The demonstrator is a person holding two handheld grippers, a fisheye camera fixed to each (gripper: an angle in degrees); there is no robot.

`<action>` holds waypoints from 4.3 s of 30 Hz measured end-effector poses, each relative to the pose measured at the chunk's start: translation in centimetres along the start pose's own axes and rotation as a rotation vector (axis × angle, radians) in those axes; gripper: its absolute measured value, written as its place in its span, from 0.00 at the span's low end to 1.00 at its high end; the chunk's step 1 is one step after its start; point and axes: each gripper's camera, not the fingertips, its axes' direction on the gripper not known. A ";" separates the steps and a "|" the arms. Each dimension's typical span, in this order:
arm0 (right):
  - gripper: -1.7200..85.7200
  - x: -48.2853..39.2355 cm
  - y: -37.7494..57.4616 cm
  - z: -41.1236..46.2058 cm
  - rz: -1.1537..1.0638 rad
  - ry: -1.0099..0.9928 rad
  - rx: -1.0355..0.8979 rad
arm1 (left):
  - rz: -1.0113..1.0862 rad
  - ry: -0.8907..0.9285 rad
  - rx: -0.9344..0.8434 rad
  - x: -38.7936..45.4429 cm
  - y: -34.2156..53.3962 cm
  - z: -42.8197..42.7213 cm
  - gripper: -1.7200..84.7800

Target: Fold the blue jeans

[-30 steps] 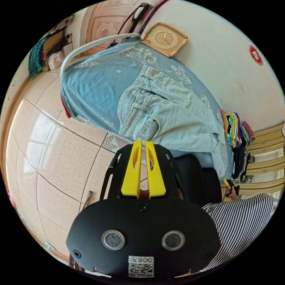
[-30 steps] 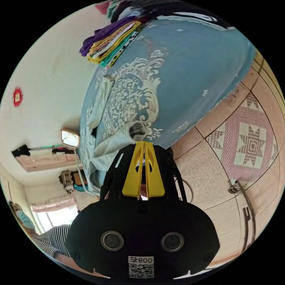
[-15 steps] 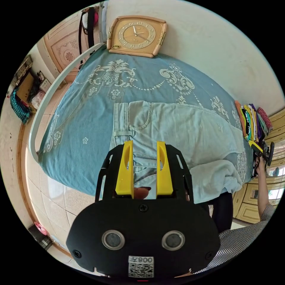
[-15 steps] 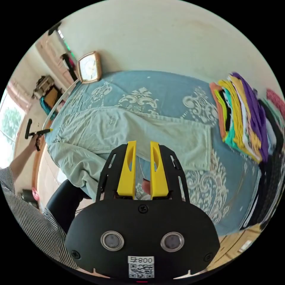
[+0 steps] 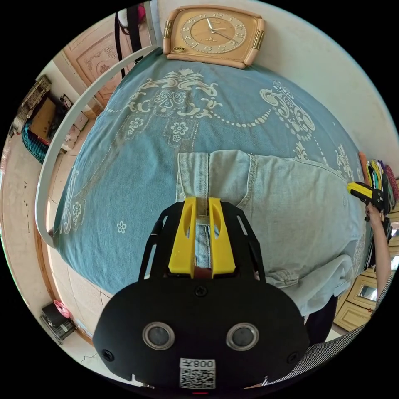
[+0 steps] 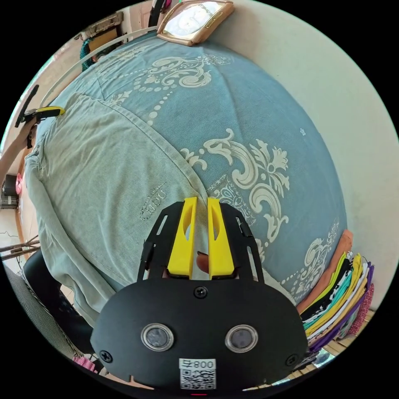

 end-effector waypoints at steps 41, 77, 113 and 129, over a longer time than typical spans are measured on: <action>0.13 19.9 21.2 1.7 0.899 0.020 -0.091 | 0.620 0.100 0.070 38.2 -6.6 6.1 0.12; 0.12 36.3 20.6 3.3 0.674 0.103 -0.216 | 0.640 0.126 0.026 52.7 -22.2 8.8 0.14; 0.11 23.4 36.8 -6.9 0.563 0.086 0.025 | 0.805 0.293 0.077 52.4 -2.2 2.6 0.13; 0.14 11.8 54.5 -3.5 0.596 -0.056 -0.278 | 1.034 0.018 -0.187 61.4 -0.2 9.5 0.11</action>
